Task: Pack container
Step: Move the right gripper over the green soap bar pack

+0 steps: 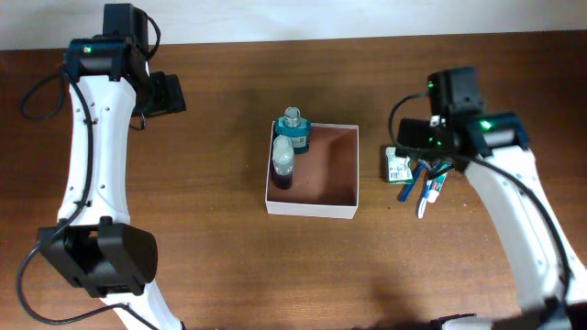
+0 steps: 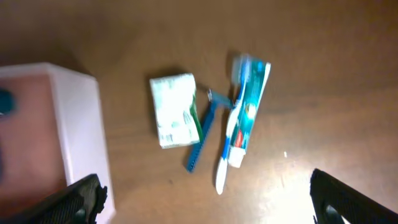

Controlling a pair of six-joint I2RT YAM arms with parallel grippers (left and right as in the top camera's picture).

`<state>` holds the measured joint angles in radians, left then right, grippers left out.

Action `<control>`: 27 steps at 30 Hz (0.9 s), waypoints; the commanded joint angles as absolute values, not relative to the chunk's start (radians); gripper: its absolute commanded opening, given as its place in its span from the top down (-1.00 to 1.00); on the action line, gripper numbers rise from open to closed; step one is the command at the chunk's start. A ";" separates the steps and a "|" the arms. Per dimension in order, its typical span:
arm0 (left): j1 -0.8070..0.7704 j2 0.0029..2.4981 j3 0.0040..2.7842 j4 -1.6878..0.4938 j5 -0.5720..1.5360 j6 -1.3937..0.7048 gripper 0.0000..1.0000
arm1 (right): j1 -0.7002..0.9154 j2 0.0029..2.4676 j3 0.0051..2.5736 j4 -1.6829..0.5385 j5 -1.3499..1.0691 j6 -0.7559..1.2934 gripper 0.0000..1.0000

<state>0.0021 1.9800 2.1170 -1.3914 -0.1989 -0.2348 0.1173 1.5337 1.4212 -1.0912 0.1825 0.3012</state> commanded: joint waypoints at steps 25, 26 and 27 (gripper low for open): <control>0.000 1.953 2.131 -1.392 -0.207 -0.230 -0.99 | 0.110 1.837 1.418 -0.992 -0.005 0.138 -0.31; 0.000 1.953 2.131 -1.392 -0.207 -0.230 -0.99 | 0.110 1.837 1.407 -0.981 -0.005 0.138 -0.31; 0.000 1.953 2.131 -1.392 -0.207 -0.230 -0.99 | 0.110 1.838 1.399 -0.974 -0.005 0.138 -0.31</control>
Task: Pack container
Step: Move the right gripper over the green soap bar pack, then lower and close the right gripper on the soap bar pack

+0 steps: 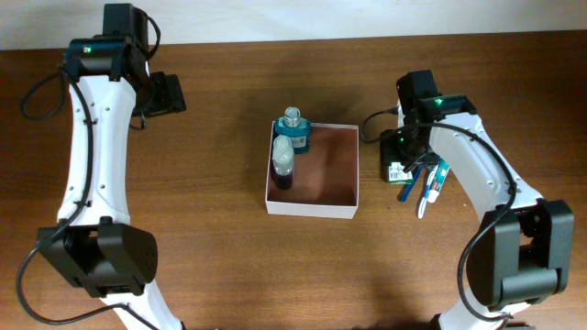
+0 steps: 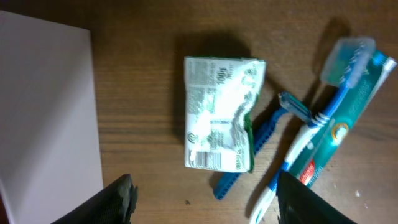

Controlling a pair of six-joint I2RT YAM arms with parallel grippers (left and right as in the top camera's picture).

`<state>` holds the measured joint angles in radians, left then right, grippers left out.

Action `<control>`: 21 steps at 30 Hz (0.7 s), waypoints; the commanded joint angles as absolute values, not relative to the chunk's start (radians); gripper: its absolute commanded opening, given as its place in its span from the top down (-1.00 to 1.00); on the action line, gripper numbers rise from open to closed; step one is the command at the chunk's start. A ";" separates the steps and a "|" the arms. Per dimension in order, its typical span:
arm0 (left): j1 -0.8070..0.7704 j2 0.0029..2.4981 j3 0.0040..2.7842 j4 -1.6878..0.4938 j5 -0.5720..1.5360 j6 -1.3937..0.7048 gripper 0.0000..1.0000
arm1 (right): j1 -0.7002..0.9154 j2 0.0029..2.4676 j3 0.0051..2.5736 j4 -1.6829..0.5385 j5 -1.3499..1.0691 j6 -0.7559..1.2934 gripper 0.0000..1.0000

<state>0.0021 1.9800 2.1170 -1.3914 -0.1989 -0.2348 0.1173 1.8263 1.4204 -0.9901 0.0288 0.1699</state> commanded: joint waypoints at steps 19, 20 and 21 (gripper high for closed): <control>0.000 1.953 2.131 -1.392 -0.207 -0.230 -0.99 | 0.062 1.839 1.169 -0.762 -0.004 0.127 -0.44; 0.000 1.953 2.131 -1.392 -0.207 -0.230 -0.99 | 0.062 1.839 1.162 -0.752 -0.004 0.127 -0.47; 0.000 1.953 2.131 -1.392 -0.207 -0.230 -0.99 | 0.062 1.839 1.153 -0.736 -0.004 0.127 -0.49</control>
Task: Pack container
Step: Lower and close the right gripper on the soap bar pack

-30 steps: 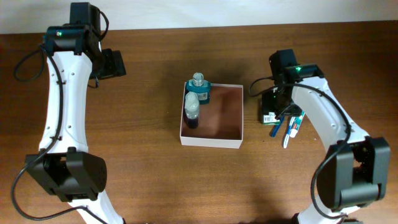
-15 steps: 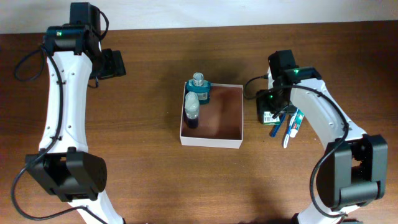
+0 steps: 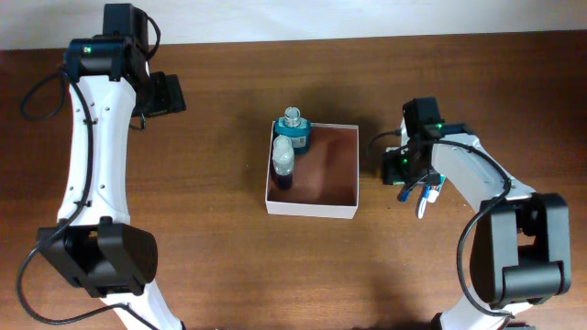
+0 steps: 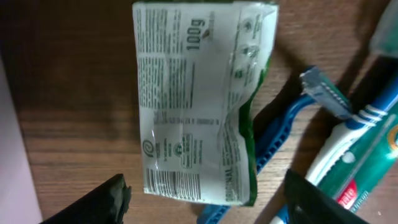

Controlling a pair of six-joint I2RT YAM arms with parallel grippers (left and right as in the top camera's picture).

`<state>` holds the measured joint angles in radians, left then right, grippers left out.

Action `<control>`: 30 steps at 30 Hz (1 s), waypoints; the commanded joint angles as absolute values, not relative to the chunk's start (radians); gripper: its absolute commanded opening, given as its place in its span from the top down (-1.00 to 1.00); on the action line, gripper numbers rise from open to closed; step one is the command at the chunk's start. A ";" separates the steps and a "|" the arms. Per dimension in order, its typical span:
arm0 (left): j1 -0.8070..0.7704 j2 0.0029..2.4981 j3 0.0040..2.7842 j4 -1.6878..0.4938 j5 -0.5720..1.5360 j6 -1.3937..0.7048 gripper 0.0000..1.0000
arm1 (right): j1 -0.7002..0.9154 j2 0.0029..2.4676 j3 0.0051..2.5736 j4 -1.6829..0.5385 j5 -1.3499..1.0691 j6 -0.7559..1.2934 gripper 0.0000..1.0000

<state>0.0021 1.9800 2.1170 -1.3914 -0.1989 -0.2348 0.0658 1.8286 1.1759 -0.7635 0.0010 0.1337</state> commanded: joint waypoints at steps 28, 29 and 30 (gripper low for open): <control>0.000 1.953 2.131 -1.392 -0.207 -0.230 -0.99 | 0.065 1.839 1.099 -0.601 0.011 0.056 -0.37; 0.000 1.953 2.131 -1.392 -0.207 -0.230 -0.99 | 0.065 1.839 1.099 -0.601 0.011 0.056 -0.36; 0.000 1.953 2.131 -1.392 -0.207 -0.230 -0.99 | 0.065 1.840 1.099 -0.601 0.011 0.056 -0.36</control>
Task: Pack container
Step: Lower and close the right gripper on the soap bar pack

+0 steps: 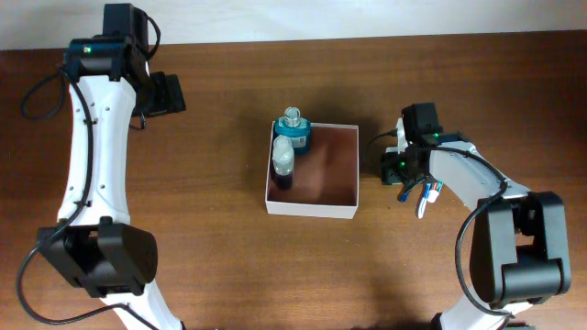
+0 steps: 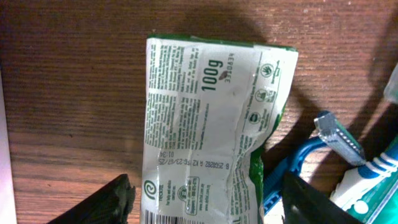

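Note:
A white square container (image 1: 312,209) sits mid-table with two small bottles (image 1: 286,156) in its left side. Just right of it lies a green and white soap packet (image 2: 208,127), also seen at the packet (image 1: 394,170) under my right wrist. My right gripper (image 2: 205,208) is open and low over the packet, one finger on each side of it. A blue razor (image 2: 292,168) and a toothbrush with toothpaste tube (image 1: 431,188) lie to the packet's right. My left gripper (image 1: 168,94) is raised far away at the upper left; its jaws do not show clearly.
The container's right wall stands close to the packet's left. The razor head (image 2: 339,137) and the toothbrush handle crowd the packet's right edge. Bare wooden table (image 1: 211,257) surrounds the container.
My right gripper has shifted slightly along the packet and stays open astride it. The packet, razor and toothbrush lie where they were. The left arm is unchanged.
My right gripper first hovered high with the packet, razor and toothpaste small below it. It was then lower and centred over the packet. By now it is close down, open fingers flanking the packet. The left arm has stayed still throughout.

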Controlling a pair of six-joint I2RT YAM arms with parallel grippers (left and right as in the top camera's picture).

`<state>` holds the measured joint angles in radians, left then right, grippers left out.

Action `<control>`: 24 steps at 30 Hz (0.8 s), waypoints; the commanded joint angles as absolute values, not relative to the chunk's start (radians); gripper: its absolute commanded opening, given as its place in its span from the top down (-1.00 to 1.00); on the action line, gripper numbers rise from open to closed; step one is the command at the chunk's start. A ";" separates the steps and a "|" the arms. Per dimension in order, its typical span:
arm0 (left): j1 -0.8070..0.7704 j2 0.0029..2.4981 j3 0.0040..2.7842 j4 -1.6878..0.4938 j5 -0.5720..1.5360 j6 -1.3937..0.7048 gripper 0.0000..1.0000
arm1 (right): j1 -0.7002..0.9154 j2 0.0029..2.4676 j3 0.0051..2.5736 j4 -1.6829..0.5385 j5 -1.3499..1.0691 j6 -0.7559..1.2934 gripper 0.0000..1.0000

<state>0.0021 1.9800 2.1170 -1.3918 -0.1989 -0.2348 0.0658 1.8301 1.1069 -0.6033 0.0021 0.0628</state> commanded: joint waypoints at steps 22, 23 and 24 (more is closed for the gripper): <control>0.000 1.953 2.131 -1.392 -0.207 -0.231 -0.99 | 0.065 1.969 1.098 -0.564 -0.012 0.059 -0.36; 0.000 1.953 2.131 -1.392 -0.207 -0.230 -0.99 | 0.065 1.969 1.098 -0.564 -0.012 0.060 -0.36; 0.000 1.953 2.131 -1.392 -0.207 -0.230 -0.99 | 0.065 1.969 1.098 -0.564 -0.013 0.060 -0.36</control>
